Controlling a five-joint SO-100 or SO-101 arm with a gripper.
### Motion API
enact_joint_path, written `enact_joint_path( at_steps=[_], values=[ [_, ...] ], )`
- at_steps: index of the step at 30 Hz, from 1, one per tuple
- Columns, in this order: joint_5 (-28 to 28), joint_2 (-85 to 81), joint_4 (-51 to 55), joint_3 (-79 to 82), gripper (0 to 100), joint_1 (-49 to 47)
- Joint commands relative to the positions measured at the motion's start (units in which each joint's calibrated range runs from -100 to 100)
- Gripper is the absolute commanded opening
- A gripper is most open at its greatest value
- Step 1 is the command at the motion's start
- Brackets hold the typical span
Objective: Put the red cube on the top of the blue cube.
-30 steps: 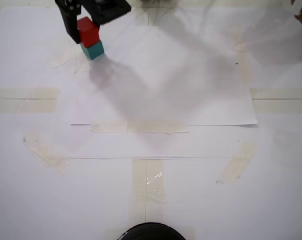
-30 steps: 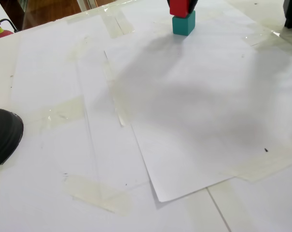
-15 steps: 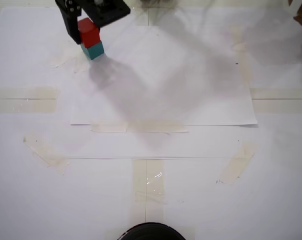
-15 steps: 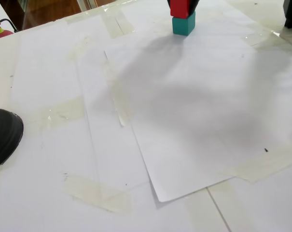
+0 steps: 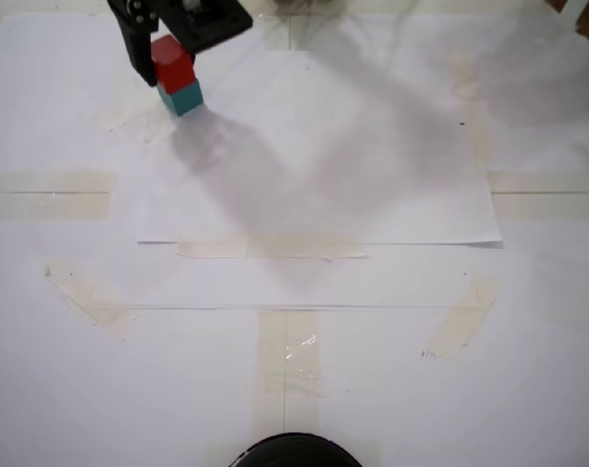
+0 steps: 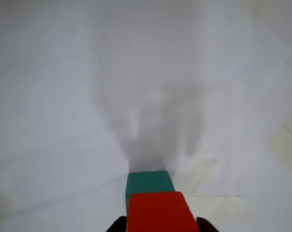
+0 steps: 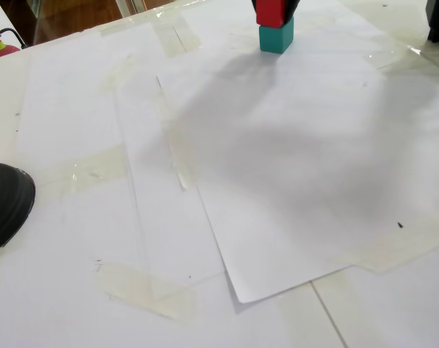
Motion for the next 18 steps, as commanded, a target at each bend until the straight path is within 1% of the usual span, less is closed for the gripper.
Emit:
enact_joint_path(
  at_steps=[1,5,11,18],
  values=[
    [-1.42,-1.21,2.93,-1.49,28,-0.49],
    [-2.98,-1.13,6.02,-3.22,30,-0.79],
    [-4.49,-1.82,11.24,-5.76,36,-1.48],
    [-6.45,-3.96,13.53,-9.12,37,-1.7]
  ],
)
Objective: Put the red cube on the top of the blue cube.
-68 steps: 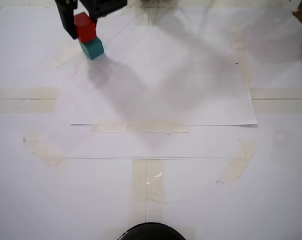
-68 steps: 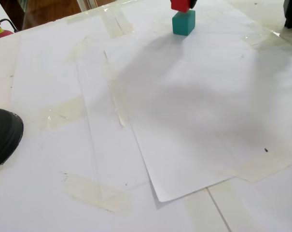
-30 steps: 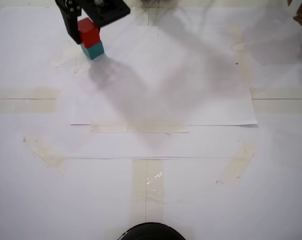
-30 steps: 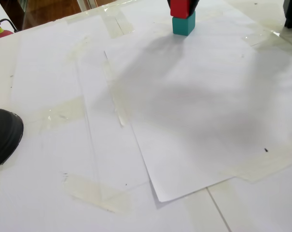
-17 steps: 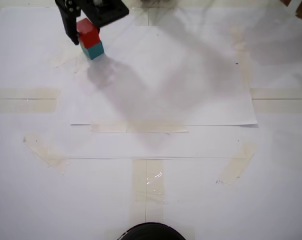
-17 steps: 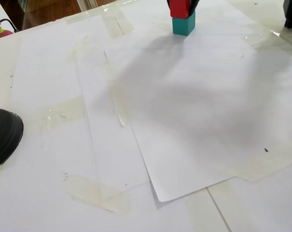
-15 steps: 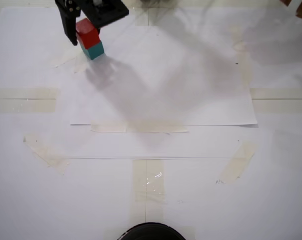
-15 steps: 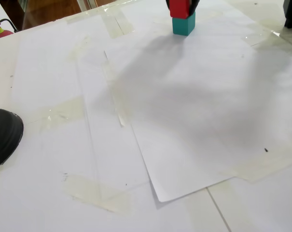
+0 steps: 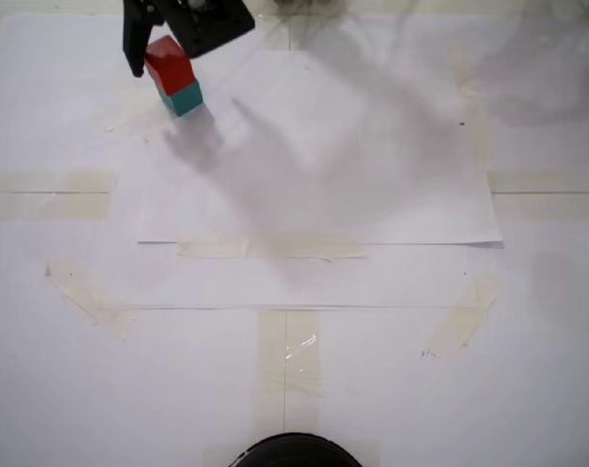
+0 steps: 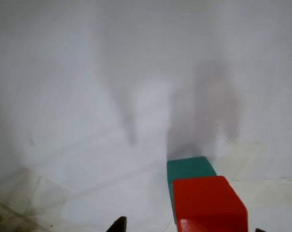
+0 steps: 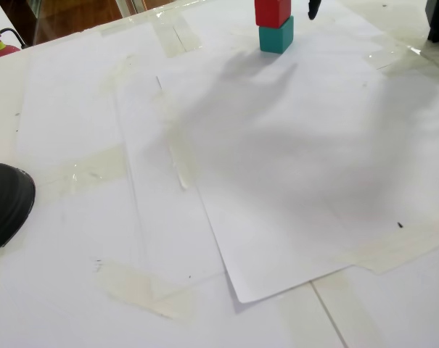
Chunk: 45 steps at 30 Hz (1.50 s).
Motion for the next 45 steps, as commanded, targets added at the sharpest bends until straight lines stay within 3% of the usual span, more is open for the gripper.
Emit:
enact_joint_path(
  at_steps=[1,7,12,17,23,26,32,45],
  values=[
    [-1.37,-4.22,3.04,-7.32,38,-0.39],
    [-4.84,-8.08,9.56,-16.58,38,-3.19],
    [-14.99,-17.35,13.88,-20.57,39,-10.83],
    [-23.83,-28.51,10.05,-8.41,36,-20.67],
    [-30.77,-48.85,-2.18,20.46,25,-27.03],
    [-31.36,-56.75,-3.16,29.63,21,-27.56],
    [-28.57,-67.48,-9.52,42.8,0,-26.88],
    [-30.53,-86.79,-19.47,65.31,0,-27.03]
  ],
)
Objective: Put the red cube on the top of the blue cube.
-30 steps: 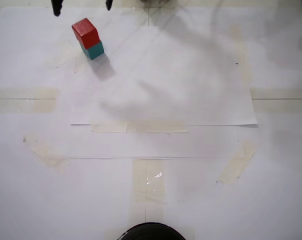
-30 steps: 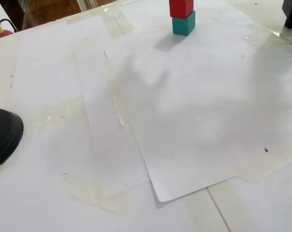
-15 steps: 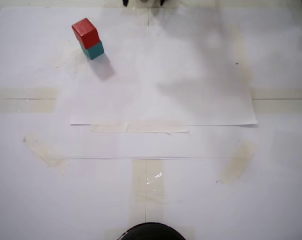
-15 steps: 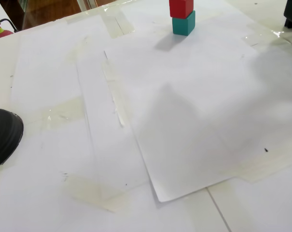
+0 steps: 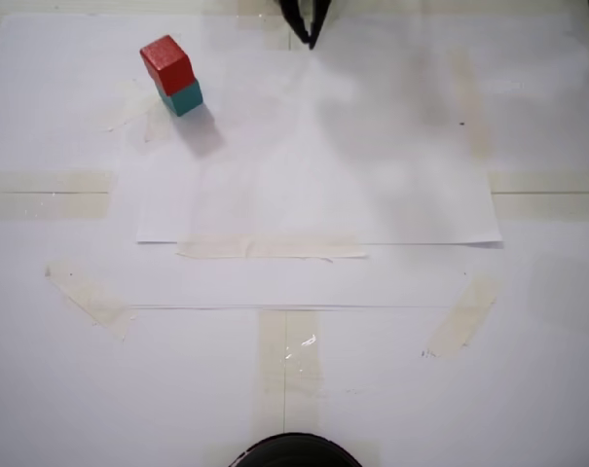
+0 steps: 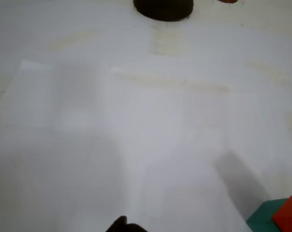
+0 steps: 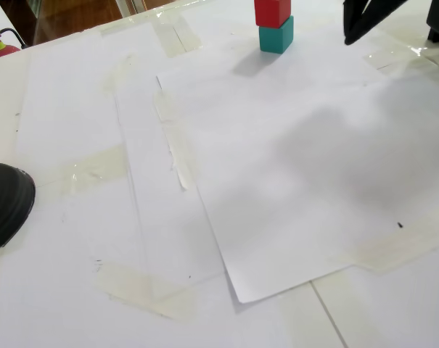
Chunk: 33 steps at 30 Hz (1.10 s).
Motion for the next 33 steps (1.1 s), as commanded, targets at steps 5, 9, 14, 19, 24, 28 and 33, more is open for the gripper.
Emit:
enact_joint_path(
  at_steps=[5,9,14,19,24,28,33],
  values=[
    [-1.47,-3.15,-8.66,12.29,0,-4.09],
    [-0.68,-3.15,-8.33,12.29,0,-2.95],
    [0.44,-3.15,-6.13,12.29,0,-0.08],
    [0.88,-3.15,-4.74,12.29,0,0.15],
    [2.1,-3.15,-3.68,12.29,0,0.15],
    [2.1,-3.15,-1.56,12.29,0,0.45],
    [2.05,-3.15,-0.34,12.29,0,-0.15]
  ],
)
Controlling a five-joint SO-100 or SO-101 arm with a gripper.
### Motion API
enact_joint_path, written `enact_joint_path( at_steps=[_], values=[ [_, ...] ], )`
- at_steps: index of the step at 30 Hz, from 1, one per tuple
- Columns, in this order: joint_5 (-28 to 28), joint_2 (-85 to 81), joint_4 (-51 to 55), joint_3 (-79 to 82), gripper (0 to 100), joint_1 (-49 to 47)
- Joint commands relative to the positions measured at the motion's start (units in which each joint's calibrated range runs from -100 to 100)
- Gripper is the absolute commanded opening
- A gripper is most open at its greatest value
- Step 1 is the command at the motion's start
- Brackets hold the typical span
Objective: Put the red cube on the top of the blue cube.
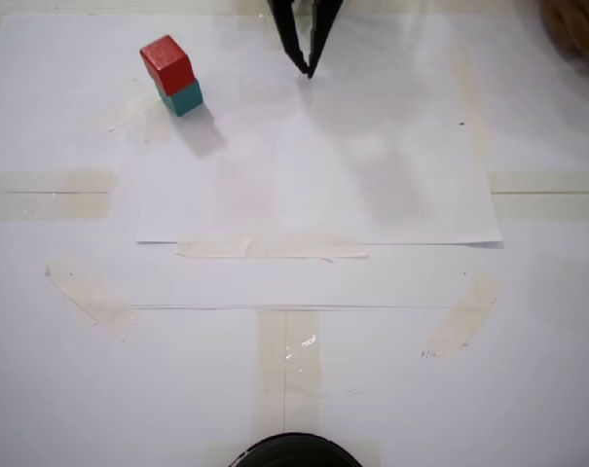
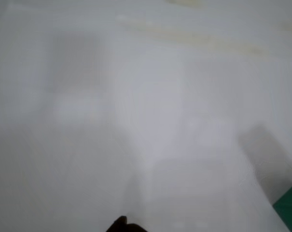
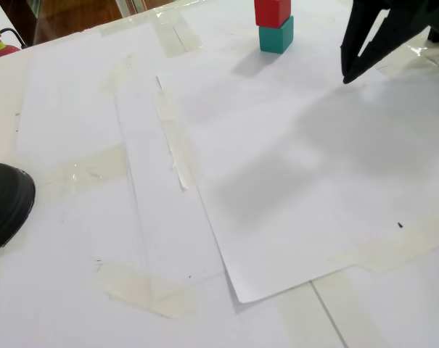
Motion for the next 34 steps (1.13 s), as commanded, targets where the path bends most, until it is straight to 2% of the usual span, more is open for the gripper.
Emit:
enact_joint_path(
  at_steps=[1,34],
  values=[
    [0.24,-0.63,1.37,0.72,0,-0.68],
    [1.81,-0.63,2.34,0.72,0,-0.9]
  ],
)
